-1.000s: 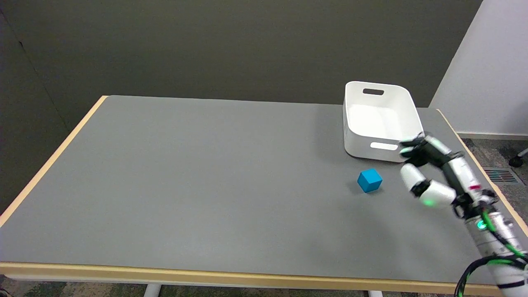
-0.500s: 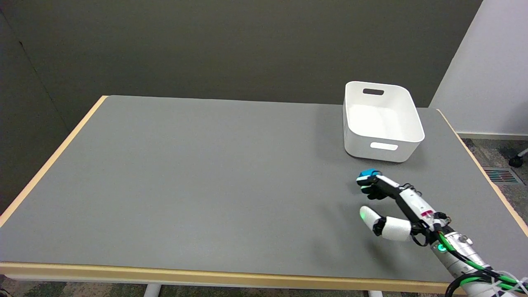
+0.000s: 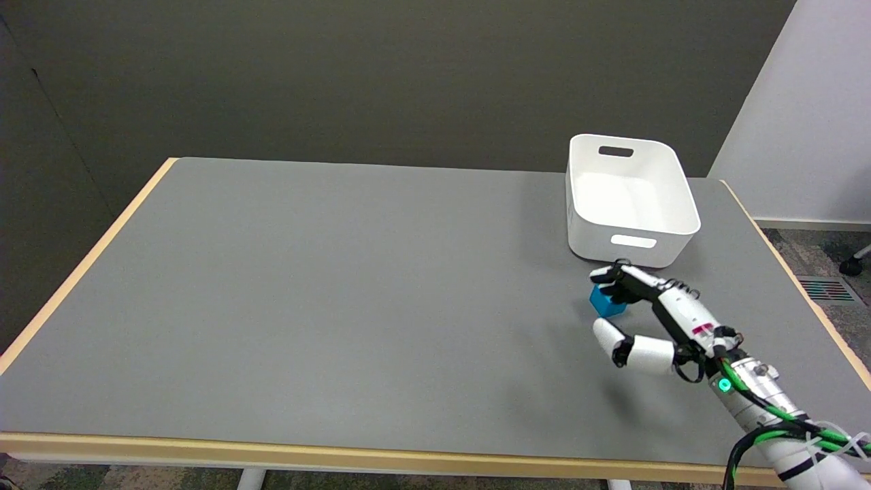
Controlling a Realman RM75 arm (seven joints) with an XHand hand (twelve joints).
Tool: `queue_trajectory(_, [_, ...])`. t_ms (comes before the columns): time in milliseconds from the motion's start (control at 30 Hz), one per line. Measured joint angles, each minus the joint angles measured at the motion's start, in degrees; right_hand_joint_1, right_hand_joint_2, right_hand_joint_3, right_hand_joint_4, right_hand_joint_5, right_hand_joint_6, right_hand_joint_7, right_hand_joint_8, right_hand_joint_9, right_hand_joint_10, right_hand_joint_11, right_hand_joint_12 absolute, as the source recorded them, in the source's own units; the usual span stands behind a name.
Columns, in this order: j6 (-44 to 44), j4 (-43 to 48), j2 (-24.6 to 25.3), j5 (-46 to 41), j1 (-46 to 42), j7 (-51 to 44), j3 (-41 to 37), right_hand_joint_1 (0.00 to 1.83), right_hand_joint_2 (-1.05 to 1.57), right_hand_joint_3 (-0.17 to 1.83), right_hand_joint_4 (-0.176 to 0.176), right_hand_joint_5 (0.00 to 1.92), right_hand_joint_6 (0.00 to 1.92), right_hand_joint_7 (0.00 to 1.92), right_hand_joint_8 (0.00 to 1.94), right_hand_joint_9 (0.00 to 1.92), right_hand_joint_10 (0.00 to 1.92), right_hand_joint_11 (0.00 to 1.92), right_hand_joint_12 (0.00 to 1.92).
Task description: Pick up blue wooden cube.
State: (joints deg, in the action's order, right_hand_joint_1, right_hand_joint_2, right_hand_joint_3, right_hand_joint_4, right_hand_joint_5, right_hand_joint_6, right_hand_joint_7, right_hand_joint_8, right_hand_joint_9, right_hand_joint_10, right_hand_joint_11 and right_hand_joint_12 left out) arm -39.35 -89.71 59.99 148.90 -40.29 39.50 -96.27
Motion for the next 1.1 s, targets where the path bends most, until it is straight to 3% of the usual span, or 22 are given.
queue_trajectory(333, [1.1, -0.6, 1.1, 0.1, 1.9, -2.5, -3.5, 0.55, 0.68, 0.92, 0.120, 0.32, 0.62, 0.49, 0.53, 0.43, 0.92, 0.22, 1.28])
queue_trajectory(1100, [7.0, 7.8, 0.3, 0.2, 10.9, -8.4, -1.5, 0.55, 0.66, 0.95, 0.115, 0.29, 0.59, 0.46, 0.52, 0.42, 0.88, 0.19, 1.27])
